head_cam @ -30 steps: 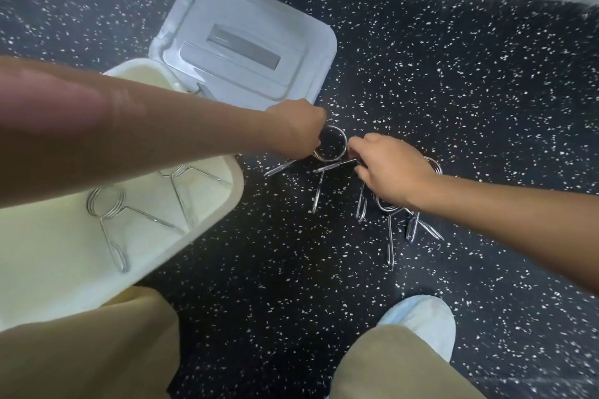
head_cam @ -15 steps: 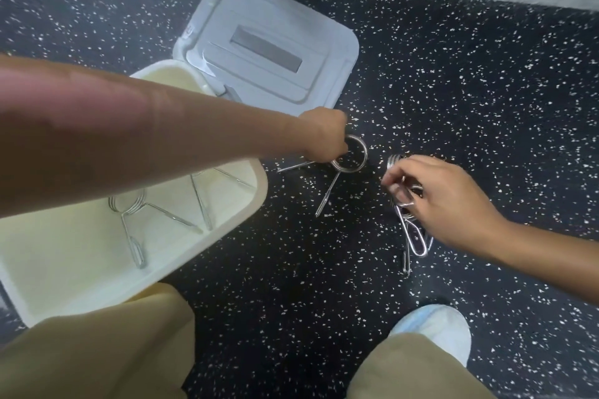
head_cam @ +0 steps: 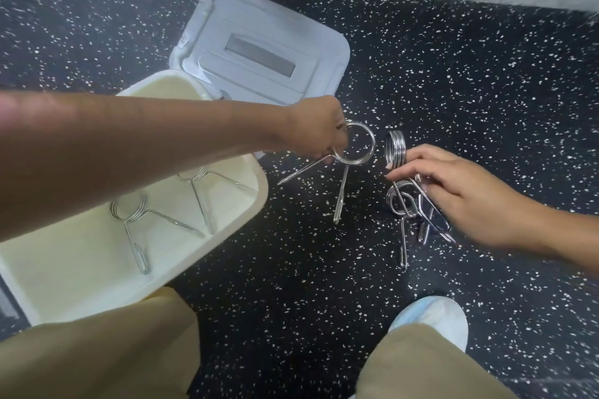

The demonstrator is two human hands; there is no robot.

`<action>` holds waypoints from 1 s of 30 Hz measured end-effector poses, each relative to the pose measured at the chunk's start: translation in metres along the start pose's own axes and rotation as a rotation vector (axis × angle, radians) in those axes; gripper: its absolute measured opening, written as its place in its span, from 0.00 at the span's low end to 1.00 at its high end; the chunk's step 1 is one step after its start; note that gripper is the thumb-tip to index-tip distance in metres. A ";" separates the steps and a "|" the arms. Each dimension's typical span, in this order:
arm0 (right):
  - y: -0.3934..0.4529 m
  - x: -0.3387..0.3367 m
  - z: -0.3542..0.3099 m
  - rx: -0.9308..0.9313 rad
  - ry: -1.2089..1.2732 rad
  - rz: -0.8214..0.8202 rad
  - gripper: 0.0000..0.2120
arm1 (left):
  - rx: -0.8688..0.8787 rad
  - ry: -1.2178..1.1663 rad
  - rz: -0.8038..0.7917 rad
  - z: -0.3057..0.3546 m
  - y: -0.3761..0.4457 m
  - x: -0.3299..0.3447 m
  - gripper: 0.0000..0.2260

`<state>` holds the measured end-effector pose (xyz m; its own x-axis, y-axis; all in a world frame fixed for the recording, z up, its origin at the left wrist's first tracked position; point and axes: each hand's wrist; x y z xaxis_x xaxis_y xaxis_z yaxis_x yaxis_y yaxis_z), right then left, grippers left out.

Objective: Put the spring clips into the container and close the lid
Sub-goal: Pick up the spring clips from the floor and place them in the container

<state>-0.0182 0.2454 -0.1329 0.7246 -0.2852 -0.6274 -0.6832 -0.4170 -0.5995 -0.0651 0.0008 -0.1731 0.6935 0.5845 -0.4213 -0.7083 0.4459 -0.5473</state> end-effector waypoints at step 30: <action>0.006 0.002 -0.185 -0.070 0.427 0.109 0.09 | -0.180 -0.548 0.563 -0.041 -0.235 -0.070 0.11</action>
<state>-0.0040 0.0823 -0.0459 0.6309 -0.6558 -0.4146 -0.7607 -0.4179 -0.4967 0.0581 -0.1722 -0.0447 0.0422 0.9593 -0.2793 -0.8676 -0.1034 -0.4863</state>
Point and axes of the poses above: each hand's wrist, its own y-axis towards the middle knuckle, its own x-axis out of the palm, z = x × y, and after that the axes turned 8 degrees about x, right-handed
